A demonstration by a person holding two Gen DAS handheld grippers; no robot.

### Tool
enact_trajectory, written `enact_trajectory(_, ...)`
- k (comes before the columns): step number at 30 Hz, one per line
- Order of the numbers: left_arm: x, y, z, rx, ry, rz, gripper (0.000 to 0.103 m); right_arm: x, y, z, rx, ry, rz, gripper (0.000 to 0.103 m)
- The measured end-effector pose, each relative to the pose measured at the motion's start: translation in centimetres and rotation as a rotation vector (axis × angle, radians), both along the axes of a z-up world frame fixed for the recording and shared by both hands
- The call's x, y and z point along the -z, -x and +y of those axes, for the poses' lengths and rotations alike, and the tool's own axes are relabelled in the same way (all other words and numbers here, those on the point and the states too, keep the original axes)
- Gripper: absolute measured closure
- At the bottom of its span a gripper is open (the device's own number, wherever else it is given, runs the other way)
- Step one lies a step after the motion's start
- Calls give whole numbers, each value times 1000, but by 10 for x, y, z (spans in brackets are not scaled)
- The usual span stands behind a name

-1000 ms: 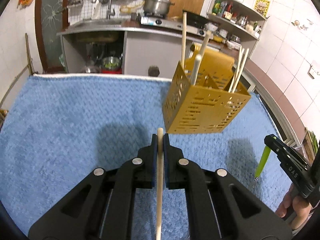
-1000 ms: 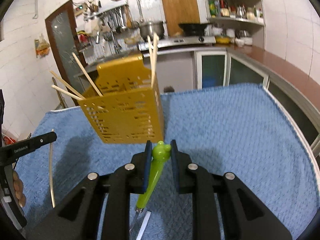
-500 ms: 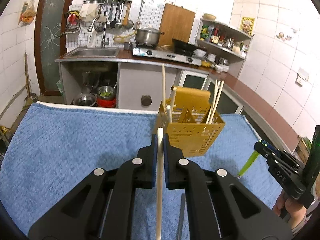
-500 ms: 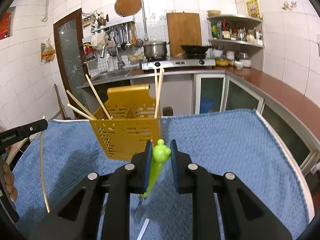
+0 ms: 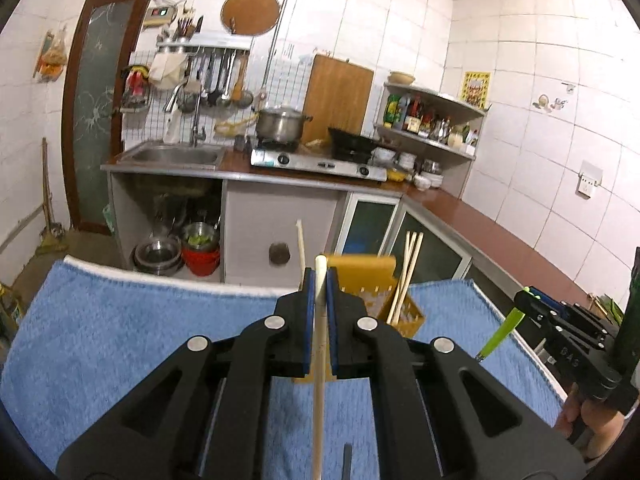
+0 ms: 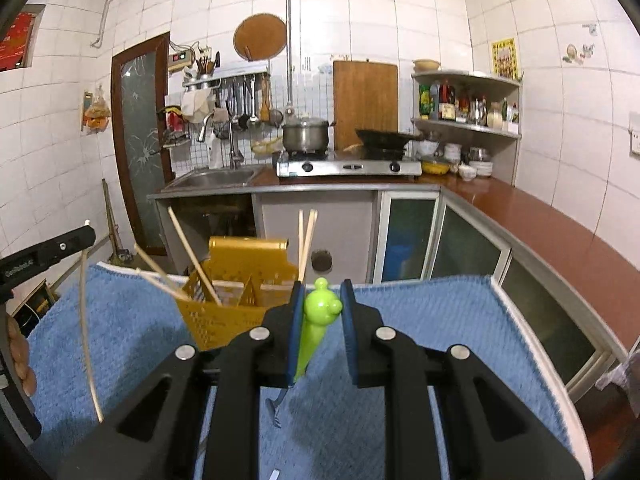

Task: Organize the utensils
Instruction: 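Raise the left gripper's chopstick over the holder while the right gripper carries the knife there, then drop the chopstick into the holder with the left gripper while the right gripper inserts the knife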

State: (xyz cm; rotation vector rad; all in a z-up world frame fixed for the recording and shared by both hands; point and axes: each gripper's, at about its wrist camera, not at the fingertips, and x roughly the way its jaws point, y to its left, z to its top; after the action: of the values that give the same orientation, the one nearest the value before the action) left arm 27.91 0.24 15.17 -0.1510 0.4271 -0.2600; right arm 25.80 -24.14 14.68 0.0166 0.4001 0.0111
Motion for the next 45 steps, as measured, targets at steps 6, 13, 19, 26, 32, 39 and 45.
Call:
enact_trajectory(6, -15, -10, -6, 21, 10, -33, 99, -23, -9, -2, 8, 12, -26, 84)
enact_trajectory(13, -31, -23, -21, 50, -22, -66, 99, -47, -21, -2, 12, 26, -53, 84)
enact_trajectory(19, -49, -41, -31, 58, -6, -128, 99, -68, -33, 0, 14, 31, -80, 84)
enact_trajectory(26, -65, -74, -40, 23, 12, -213, 99, -81, -57, 5, 12, 34, -100, 84)
enact_trajectory(32, -62, -100, -45, -5, 31, -260, 99, -69, -86, 8, 18, 40, -77, 84)
enact_trajectory(39, -38, -119, -55, -15, 9, -243, 99, -45, -112, 3, 31, 36, -33, 84)
enact_trajectory(45, -15, -124, -57, -24, -14, -222, 99, -24, -124, 10, 17, 54, 15, 84)
